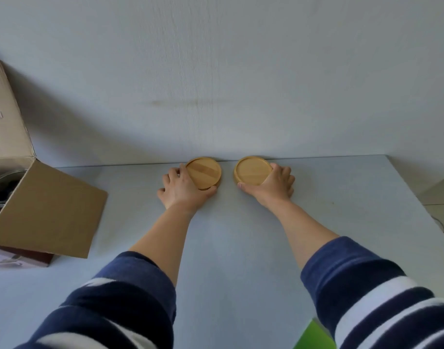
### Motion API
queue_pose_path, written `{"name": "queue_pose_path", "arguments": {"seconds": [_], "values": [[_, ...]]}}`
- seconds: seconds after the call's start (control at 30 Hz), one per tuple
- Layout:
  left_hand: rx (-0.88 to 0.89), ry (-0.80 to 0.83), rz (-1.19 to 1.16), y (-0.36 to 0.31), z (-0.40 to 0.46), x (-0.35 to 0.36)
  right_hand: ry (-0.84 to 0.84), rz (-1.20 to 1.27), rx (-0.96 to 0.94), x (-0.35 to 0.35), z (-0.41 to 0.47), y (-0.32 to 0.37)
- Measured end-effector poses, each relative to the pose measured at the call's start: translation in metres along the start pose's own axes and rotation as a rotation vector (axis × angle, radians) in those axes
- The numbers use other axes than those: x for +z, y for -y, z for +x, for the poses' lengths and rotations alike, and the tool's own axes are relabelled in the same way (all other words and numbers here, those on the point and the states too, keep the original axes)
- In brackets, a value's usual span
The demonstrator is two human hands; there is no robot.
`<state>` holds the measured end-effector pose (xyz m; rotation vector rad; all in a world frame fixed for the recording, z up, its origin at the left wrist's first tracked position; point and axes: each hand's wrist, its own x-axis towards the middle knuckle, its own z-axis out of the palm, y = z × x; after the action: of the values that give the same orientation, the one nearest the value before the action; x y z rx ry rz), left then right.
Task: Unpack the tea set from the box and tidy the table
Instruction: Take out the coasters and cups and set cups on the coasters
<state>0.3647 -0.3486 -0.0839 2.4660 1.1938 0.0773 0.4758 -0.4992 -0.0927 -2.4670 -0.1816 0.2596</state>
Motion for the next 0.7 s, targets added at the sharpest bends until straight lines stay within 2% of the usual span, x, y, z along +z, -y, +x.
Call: {"name": "queue_pose_path", "arguments": {"seconds": [0.13,0.3,0.4,0.7], "values": [[-0.05,0.007,0.011,-0.003,-0.003,-0.01,-0.009,0.059,0.008,-0.009,-0.006,0.004],[-0.039,-0.13,-0.068,0.011,-0.051,-0.013,-0.004,-0.027,-0.016,-0.032,-0.045,-0.011],[-0.027,-0.16,-0.078,0.025,-0.09,-0.008,0.022,-0.067,0.004,-0.037,-0.08,-0.03],[-0.036,-0.036,0.018,0.041,-0.136,0.014,0.063,-0.204,0.107,-0.035,-0.126,-0.063]]}}
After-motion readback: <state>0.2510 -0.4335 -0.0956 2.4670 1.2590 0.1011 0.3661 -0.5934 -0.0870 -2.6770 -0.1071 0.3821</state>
